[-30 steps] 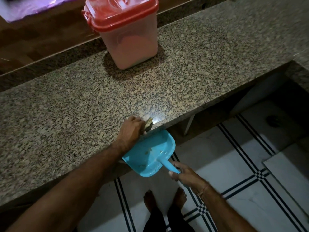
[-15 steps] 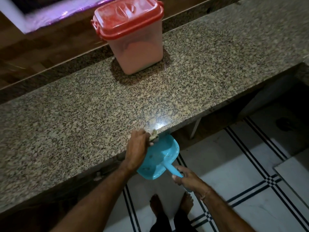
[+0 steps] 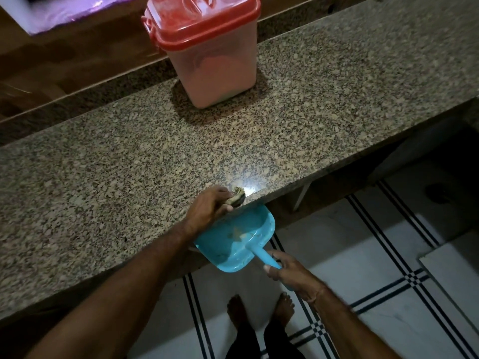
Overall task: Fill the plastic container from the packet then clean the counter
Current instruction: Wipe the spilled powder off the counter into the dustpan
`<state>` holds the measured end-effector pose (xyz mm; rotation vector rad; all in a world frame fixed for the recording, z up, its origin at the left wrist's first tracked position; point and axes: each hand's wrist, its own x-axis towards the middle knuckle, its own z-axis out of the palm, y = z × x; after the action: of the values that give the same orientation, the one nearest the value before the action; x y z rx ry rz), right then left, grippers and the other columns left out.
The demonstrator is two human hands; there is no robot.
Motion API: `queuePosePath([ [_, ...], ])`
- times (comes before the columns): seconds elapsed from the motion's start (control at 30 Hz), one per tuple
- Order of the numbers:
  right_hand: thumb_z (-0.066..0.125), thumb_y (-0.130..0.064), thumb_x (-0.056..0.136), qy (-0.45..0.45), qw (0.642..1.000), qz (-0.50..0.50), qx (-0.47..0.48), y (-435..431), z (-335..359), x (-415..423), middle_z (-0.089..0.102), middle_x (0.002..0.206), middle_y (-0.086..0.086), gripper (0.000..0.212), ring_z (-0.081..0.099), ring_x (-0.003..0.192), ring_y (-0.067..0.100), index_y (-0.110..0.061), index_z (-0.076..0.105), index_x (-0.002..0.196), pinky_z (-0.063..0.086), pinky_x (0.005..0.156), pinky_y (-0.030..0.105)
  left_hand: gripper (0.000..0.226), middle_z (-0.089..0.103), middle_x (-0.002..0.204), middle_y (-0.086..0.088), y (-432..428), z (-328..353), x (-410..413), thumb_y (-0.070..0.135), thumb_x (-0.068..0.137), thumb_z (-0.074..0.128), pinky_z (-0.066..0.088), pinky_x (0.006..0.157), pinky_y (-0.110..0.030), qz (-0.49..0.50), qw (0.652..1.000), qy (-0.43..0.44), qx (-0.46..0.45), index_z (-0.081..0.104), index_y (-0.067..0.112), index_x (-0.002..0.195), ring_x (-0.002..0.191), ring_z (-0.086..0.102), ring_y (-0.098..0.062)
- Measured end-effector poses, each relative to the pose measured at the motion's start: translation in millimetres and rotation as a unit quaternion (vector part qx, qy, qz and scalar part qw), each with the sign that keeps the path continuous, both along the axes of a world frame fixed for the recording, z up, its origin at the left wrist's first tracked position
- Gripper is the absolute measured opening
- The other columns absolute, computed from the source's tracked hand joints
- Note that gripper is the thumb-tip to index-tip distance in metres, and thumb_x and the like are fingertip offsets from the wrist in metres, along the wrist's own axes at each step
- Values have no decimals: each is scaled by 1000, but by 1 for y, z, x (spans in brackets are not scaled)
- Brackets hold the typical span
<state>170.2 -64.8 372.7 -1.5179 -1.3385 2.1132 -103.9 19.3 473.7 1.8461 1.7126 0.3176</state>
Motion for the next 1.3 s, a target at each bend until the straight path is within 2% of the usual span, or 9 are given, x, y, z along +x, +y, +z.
queuePosePath([
  [0.1,67,-17,97,-2,1000,2,-11,-3,-2,-1,61,101,-5,30,58,85,5,-23,64,126,50,72,17,42,61,113,-7,3,-5,-3,41,95,66,42,72,-14,-6,998,57,4,71,8,120,93,56,-15],
  [0.2,67,-21,96,-4,1000,11,-16,-5,0,-2,61,101,-6,29,58,86,5,-25,64,125,49,71,16,26,69,99,-8,11,-1,1,28,94,73,44,63,-20,45,996,67,-30,73,6,108,78,59,-13],
  [0.33,66,-21,97,-9,1000,21,-17,-7,8,-4,61,93,-8,24,56,80,4,-28,65,120,48,67,15,27,72,92,-8,22,5,-1,30,90,77,50,72,-29,76,988,88,-101,73,6,101,82,65,-22],
  [0.47,66,-20,97,0,1000,3,-14,-5,9,-6,62,99,-5,31,57,83,4,-26,64,128,49,69,16,17,65,82,1,-9,4,15,24,92,75,40,61,-18,113,991,74,-6,69,8,89,72,59,-10],
  [0.53,66,-17,97,7,1000,-4,-11,-3,8,-7,60,97,-4,31,56,80,3,-23,64,128,49,69,15,13,59,80,8,-38,-10,25,21,91,74,44,59,-15,113,990,77,44,68,13,84,70,54,-2],
  [0.63,65,-15,98,12,1000,-6,-8,0,8,-9,60,97,-3,30,56,79,4,-22,63,128,50,67,12,14,57,89,10,-76,-32,30,33,93,63,58,67,-33,120,989,75,36,67,21,87,78,57,-9],
  [0.87,65,-12,98,10,1000,-2,-6,-2,8,-7,59,96,-3,29,56,77,2,-17,62,127,49,66,12,13,59,94,0,-34,1,10,27,99,64,42,66,-24,233,966,3,115,66,14,96,84,54,-13],
  [1.1,65,-13,98,-18,1000,12,-8,-3,12,-6,62,97,-1,31,57,81,7,-17,62,129,50,67,14,20,65,92,4,-8,-5,23,18,90,75,36,62,-13,185,982,-7,35,76,10,107,84,59,-11],
  [1.3,66,-15,97,-27,999,12,-14,-10,19,-17,61,97,1,32,57,81,8,-17,62,130,50,68,15,13,56,89,4,-39,-7,32,27,92,74,26,64,-10,190,977,12,99,71,14,93,87,49,-11],
])
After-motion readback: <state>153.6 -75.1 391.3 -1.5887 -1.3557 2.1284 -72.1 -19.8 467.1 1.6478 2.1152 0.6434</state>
